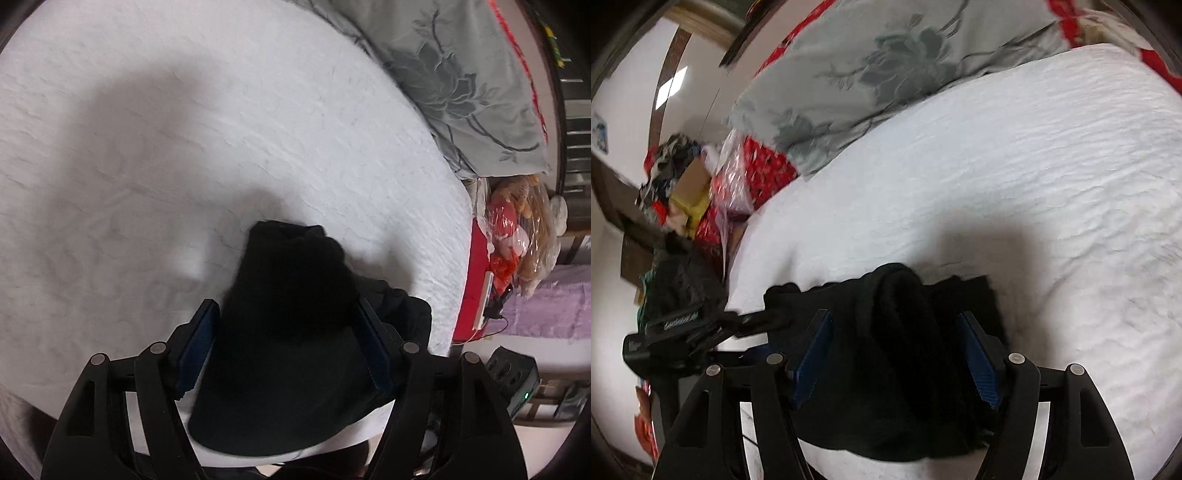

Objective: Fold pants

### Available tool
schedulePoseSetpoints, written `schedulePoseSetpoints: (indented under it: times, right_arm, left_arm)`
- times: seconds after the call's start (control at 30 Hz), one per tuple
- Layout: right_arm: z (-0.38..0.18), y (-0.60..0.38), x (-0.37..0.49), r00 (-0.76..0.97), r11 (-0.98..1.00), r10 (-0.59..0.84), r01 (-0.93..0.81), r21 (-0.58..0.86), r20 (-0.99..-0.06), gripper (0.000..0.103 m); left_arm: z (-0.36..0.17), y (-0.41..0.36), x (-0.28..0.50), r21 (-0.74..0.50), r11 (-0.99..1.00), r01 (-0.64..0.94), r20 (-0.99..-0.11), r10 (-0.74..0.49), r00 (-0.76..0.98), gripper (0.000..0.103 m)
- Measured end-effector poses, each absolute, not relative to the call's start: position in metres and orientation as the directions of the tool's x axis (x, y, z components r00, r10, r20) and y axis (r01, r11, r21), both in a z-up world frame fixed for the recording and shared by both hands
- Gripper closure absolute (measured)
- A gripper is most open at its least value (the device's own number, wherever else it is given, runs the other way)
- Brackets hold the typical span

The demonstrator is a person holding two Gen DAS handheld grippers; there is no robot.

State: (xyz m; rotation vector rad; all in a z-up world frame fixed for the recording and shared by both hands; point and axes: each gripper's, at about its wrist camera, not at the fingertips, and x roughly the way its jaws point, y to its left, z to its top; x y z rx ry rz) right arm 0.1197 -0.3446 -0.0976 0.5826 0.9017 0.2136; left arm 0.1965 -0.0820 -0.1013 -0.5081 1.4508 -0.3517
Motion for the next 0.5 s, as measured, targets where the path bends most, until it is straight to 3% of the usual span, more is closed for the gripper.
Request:
schedulePoseSetpoints:
  times: [0.03, 0.07, 0.1, 0.23, 0.37, 0.5]
  right_arm:
    - [-0.099, -0.343, 0.121, 0.609, 0.839, 0.4, 0.058, 0.541, -0.685, 0.066]
    - [-0.099, -0.343, 0.121, 0.602, 0.846, 0.395, 0.056, 0.53, -0.694, 0.077]
    - [-0.099, -0.347, 0.123, 0.593, 0.834, 0.419, 0.047, 0.549, -0.687, 0.08]
    - [-0.089, -0.377, 0.1, 0.655, 0.765, 0.451, 0.067, 0.641, -0.607, 0.081]
    - [-0.121, -0.394, 0.1, 0.621, 0.733, 0.446, 0.161, 0.661, -0.645, 0.08]
    - [-0.118, -0.391, 0.101, 0.62, 0.736, 0.46, 0.134, 0.663, -0.636, 0.074]
  left_arm:
    - [-0.099, -0.086, 0.196, -0.527, 0.846, -0.081, -0.849, -0.518, 0.104, 0.039]
    - [-0.095, -0.089, 0.195, -0.533, 0.843, -0.076, -0.844, -0.524, 0.11, 0.042]
    - [-0.091, -0.092, 0.193, -0.539, 0.84, -0.064, -0.84, -0.53, 0.118, 0.042]
    - [-0.091, -0.104, 0.193, -0.469, 0.883, 0.003, -0.874, -0.465, 0.144, 0.042]
    - [-0.1, -0.104, 0.195, -0.444, 0.896, -0.013, -0.889, -0.438, 0.132, 0.042]
    - [-0.094, -0.087, 0.188, -0.485, 0.874, -0.035, -0.869, -0.478, 0.129, 0.042]
